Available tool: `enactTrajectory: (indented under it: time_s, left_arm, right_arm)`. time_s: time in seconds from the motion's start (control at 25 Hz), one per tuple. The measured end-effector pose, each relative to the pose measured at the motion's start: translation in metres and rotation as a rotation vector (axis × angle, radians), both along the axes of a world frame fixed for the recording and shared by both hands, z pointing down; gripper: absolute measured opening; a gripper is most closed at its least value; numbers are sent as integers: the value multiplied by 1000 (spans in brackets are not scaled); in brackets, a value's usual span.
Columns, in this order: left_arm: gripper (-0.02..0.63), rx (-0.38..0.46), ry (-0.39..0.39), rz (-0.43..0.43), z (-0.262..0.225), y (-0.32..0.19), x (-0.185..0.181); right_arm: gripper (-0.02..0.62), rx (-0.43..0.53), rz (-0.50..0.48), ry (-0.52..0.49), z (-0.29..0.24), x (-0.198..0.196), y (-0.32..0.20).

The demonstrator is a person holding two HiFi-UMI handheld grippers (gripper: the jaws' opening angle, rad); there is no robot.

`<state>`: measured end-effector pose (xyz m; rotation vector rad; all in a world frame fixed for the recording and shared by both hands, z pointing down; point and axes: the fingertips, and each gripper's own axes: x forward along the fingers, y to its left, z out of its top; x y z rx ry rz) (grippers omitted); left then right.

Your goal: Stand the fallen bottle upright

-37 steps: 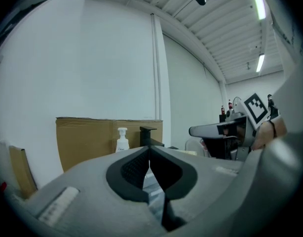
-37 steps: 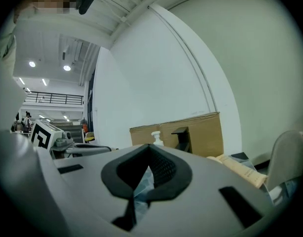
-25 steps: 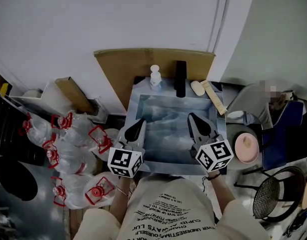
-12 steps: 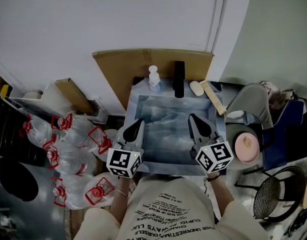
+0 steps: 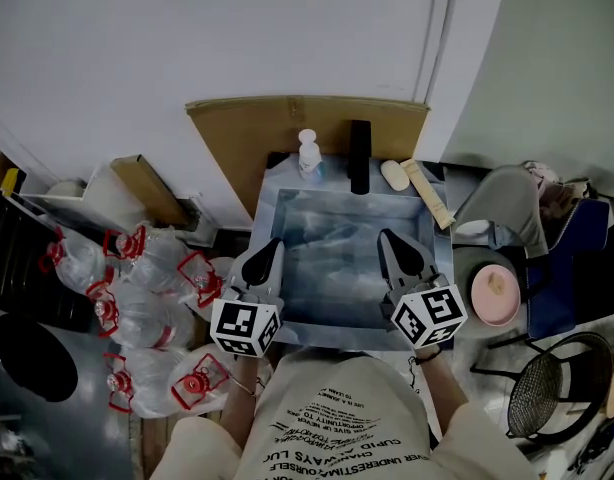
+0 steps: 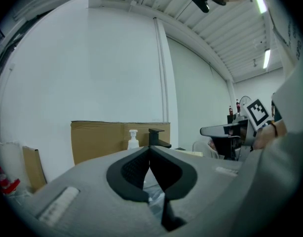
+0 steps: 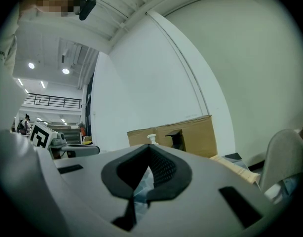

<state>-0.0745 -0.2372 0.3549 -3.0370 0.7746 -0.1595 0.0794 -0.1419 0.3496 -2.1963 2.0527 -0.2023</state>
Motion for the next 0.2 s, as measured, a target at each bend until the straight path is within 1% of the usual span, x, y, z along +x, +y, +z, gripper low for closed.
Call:
enactTrajectory:
  time_s: [0.2]
  left_arm:
    - [26,-2,-1,-6,1,-1,-1]
  right_arm:
    - [4,-6,7,-1,2,1,0]
